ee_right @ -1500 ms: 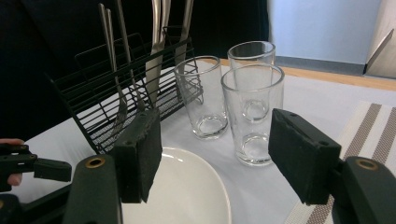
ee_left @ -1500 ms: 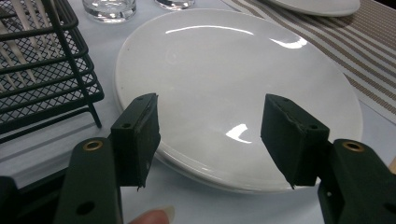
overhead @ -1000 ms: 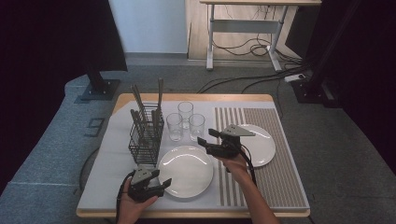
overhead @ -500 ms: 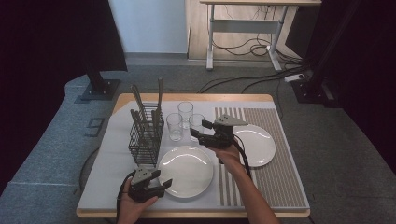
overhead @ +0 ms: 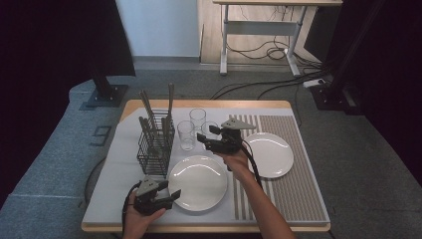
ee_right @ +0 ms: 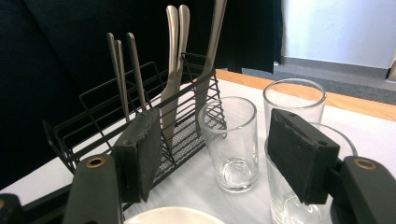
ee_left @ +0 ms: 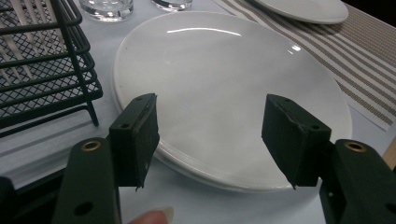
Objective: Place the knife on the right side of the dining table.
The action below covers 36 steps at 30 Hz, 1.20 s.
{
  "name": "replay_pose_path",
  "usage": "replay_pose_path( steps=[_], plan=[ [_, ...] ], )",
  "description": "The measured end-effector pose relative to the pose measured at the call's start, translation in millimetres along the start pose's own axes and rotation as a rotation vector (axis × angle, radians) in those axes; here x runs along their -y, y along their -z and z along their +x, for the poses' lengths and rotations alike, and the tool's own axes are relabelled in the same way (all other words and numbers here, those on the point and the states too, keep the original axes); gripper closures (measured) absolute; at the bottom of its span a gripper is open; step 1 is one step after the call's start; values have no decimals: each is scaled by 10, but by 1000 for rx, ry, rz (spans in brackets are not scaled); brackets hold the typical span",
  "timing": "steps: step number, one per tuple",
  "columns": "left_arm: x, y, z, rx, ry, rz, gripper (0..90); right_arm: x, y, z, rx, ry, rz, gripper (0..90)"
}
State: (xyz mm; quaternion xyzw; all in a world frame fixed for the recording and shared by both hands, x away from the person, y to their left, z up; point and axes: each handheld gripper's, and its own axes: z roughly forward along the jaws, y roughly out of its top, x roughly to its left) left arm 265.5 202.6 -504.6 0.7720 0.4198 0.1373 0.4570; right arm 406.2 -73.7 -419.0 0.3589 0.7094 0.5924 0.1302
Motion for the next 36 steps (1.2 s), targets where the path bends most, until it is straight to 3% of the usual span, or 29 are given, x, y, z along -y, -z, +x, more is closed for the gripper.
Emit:
replay_pose_path(
  steps=[19, 36],
  plan=[
    [-5, 11, -6, 1, -4, -4, 366, -112, -154, 79, -18, 6, 25, 360],
    [-9, 9, -20, 5, -8, -6, 365, -210, -208, 80, -2, 7, 24, 363]
  ],
)
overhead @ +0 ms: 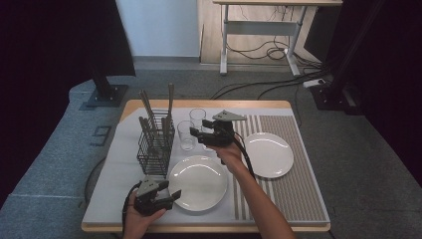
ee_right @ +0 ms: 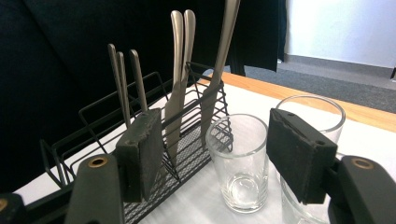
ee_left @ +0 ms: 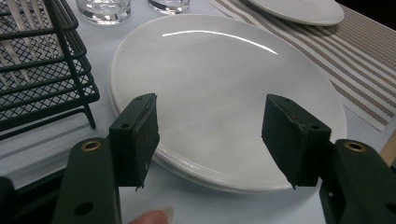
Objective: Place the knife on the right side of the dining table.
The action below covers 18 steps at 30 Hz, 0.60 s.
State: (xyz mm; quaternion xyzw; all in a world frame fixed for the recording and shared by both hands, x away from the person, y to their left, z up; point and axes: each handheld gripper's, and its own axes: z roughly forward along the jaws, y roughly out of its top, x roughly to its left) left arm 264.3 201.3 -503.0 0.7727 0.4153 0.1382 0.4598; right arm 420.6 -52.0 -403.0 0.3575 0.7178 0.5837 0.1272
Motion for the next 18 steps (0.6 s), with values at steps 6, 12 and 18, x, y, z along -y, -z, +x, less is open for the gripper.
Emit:
replay_pose_path(
  steps=[6, 12, 18],
  plan=[
    [-1, 6, 1, 0, 1, -1, 365, -13, -18, 17, -4, 2, -5, 367],
    [-1, 5, 5, -1, 2, 0, 365, -26, -63, 39, 0, 11, 4, 366],
    [-2, 2, -4, 0, 3, 0, 365, -55, -77, 70, -5, 18, 3, 367]
  ],
)
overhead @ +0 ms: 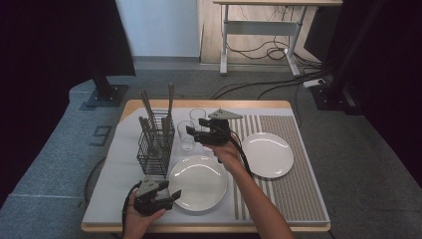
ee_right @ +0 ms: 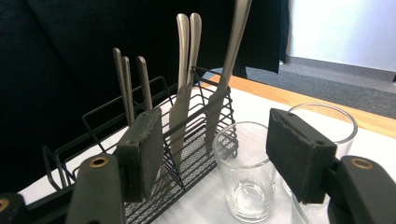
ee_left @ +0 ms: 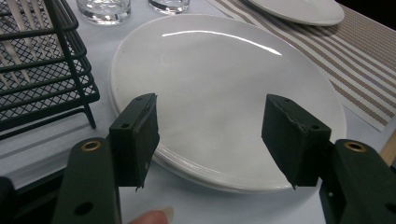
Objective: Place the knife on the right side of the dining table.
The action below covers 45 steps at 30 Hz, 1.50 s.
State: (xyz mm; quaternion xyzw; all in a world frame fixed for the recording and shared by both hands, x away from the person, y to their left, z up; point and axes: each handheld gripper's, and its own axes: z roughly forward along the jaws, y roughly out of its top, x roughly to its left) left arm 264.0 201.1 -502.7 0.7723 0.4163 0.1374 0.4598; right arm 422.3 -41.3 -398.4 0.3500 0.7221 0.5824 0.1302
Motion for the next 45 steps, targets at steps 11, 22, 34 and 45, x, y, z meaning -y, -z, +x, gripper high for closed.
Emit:
replay_pose_path(
  steps=[11, 22, 34, 45],
  plan=[
    [0, 3, 1, -1, 0, 0, 365, -33, -32, 31, 4, 19, 8, 368],
    [2, -16, -12, 2, -1, 8, 365, -51, -29, 31, 9, 23, 8, 370],
    [4, -26, -16, 2, -2, 15, 364, -62, -21, 37, 16, 33, 12, 370],
    [4, -30, -18, 3, -5, 17, 364, -93, -43, 64, 19, 49, 20, 370]
  ],
)
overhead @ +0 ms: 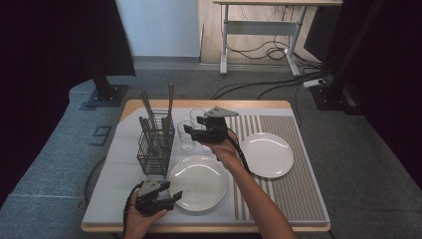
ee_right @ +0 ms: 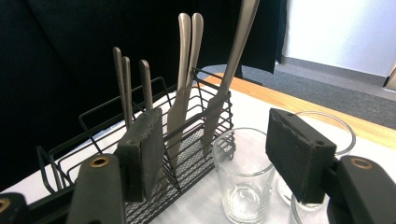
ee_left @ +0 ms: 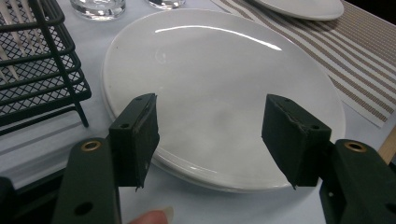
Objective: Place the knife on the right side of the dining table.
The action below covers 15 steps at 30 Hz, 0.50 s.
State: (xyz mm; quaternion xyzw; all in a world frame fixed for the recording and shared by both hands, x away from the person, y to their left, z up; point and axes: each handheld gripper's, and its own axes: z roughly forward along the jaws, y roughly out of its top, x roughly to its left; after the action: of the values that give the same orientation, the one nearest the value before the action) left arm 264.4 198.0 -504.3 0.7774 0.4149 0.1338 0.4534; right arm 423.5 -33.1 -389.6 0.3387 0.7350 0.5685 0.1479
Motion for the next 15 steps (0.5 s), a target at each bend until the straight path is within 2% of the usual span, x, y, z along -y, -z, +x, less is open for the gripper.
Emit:
replay_pose_path(
  steps=[15],
  plan=[
    [0, -4, -2, 2, -2, 1, 364, -28, -39, 35, 5, 5, 15, 370]
  ],
)
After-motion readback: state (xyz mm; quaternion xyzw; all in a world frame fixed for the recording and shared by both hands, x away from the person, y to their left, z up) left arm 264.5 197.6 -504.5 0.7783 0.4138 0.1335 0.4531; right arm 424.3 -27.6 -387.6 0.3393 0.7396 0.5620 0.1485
